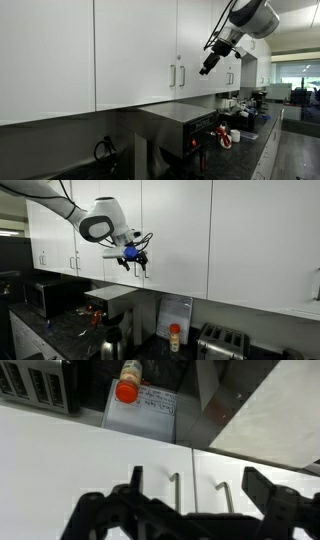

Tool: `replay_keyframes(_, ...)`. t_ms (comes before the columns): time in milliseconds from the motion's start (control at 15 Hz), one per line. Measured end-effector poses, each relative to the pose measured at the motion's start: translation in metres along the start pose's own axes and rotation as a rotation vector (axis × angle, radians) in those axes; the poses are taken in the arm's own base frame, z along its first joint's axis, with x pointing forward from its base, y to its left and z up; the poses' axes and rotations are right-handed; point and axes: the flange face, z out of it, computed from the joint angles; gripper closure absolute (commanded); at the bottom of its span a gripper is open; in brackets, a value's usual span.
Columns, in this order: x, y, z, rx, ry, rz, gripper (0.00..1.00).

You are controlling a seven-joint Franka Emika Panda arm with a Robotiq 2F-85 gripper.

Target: Open the right cabinet door and take out the sugar bottle, the close the door

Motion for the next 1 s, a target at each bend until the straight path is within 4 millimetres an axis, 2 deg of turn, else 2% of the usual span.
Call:
replay_keyframes(200,0.005,-0.004,0.000,0.005,0.005,-0.020,0.00)
replay_keyframes(533,0.027,-0.012,-0.004,0.033,0.054,-0.068,0.00)
replay_keyframes(1000,0.040,0.000,0.015,0.048,0.058,-0.055,0.00)
